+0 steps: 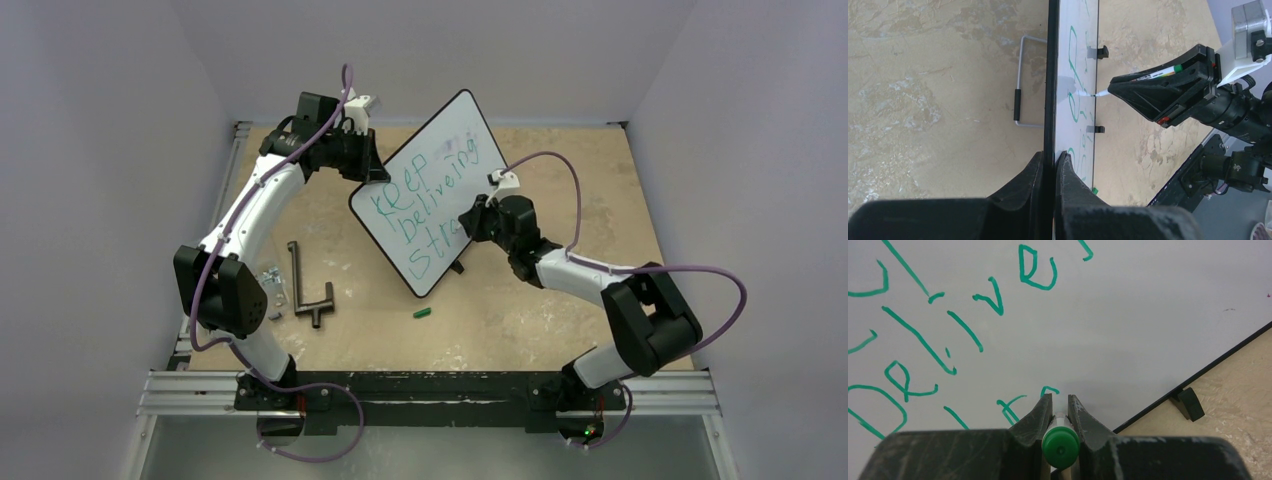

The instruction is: Write a sentence on the whiteboard

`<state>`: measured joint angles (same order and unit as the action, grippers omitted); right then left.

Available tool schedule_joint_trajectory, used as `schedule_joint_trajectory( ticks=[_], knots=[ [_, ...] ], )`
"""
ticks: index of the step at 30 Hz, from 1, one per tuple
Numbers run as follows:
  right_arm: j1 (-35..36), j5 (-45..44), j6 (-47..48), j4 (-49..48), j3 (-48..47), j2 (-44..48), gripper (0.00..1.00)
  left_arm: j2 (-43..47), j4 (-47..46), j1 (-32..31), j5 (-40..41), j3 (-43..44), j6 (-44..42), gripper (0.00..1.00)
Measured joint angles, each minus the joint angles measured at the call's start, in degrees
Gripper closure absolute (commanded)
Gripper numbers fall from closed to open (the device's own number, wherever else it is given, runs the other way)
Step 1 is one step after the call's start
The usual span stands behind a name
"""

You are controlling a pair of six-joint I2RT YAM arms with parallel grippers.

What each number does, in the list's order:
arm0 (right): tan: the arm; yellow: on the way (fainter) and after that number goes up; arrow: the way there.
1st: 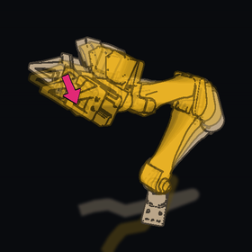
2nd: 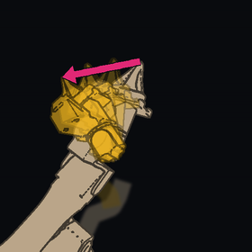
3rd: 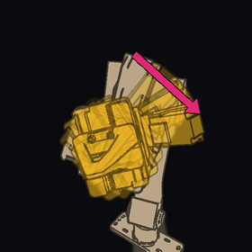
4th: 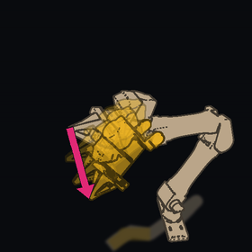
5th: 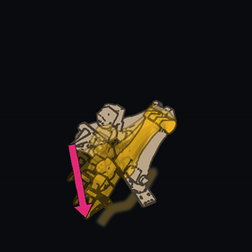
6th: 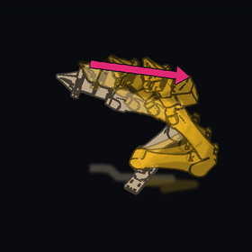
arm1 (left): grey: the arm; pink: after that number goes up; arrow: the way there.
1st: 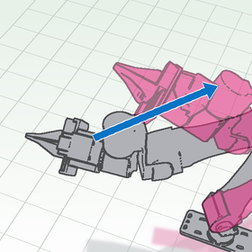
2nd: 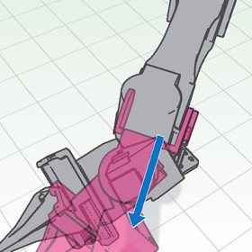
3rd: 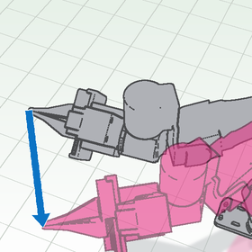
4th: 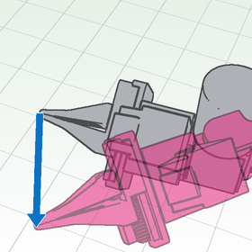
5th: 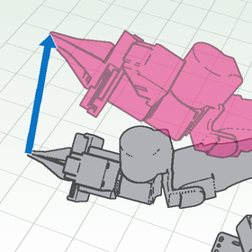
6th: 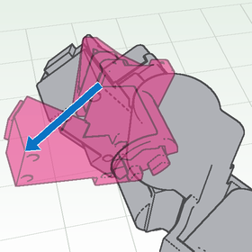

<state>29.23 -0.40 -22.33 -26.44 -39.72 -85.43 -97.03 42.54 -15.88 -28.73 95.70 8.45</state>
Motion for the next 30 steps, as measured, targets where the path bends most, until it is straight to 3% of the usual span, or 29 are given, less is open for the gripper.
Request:
schedule_joint_trajectory(
  ticks=[10, 30],
  knots=[
    [0.00, -0.46, 0.28, 1.18, -4.44, -0.48, 1.00, 0.00, 0.00, 0.00, 0.00, 0.00, 0.02, 1.00],
    [-0.02, -0.48, 0.42, 1.18, -3.50, -1.22, 1.00, 0.09, 0.00, -0.02, 0.00, 0.00, -0.04, 1.00]
  ],
)
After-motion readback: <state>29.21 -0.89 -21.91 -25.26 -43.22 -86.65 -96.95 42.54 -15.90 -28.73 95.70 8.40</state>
